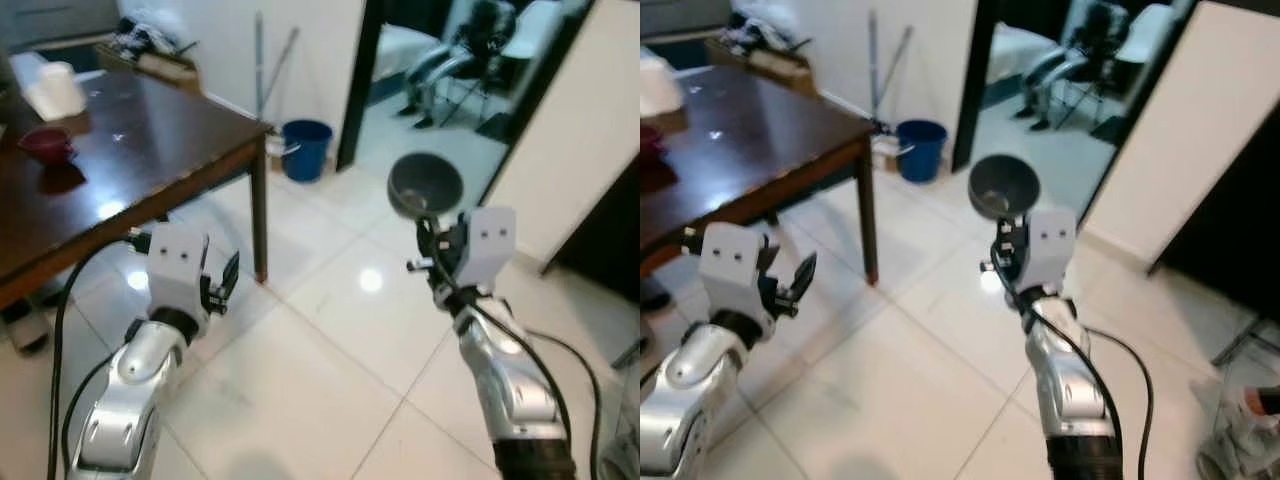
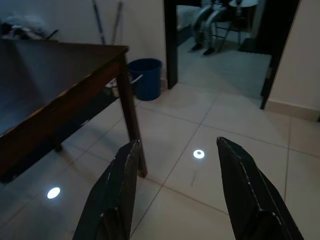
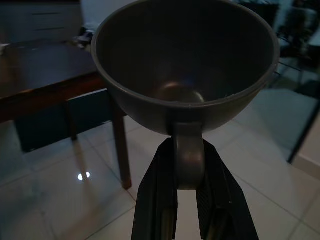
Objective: Setting the table
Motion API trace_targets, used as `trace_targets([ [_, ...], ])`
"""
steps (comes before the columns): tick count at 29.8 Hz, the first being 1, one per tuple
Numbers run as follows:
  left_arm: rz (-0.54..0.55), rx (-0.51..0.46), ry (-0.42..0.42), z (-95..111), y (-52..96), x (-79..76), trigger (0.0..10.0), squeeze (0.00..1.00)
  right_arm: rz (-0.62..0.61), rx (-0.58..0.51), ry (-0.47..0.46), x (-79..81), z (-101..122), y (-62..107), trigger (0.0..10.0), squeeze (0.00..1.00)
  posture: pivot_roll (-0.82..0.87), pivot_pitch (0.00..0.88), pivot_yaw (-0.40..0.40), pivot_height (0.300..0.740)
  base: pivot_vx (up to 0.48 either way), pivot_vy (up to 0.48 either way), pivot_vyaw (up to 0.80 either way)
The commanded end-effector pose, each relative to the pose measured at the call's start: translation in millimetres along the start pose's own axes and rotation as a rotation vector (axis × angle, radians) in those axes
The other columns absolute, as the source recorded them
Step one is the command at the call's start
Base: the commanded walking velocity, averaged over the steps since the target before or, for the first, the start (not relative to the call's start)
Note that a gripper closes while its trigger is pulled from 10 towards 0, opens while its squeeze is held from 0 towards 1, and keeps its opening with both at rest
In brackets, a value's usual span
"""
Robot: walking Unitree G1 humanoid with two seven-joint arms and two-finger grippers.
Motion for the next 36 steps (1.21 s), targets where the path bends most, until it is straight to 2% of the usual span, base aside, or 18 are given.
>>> trace_targets([
  [1,-0.014,0.011,0.007,-3.7,-0.8,-3.6,10.0,0.00,-0.020,0.002,0.009,-5.7,-0.8,1.3,10.0,0.00,0.03,0.000,0.036,0.740,0.000,0.000,-0.79],
  [36,-0.032,0.004,0.016,-0.9,-2.6,-4.7,10.0,0.00,-0.031,0.012,0.003,-5.3,-4.5,2.7,10.0,0.00,0.03,0.000,0.047,0.740,0.000,0.000,-0.79],
])
Point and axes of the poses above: a point about 5 cm out from each wrist's last joint towards the gripper, its own y axis pointing back from the gripper into the wrist, its own z axis along the axis of the wrist's last joint, x = y × z, the point moved 1 cm from there along -y, pointing out of the wrist towards the gripper, and after that the axes turned 1 degree about -y, right-handed, at the moved point
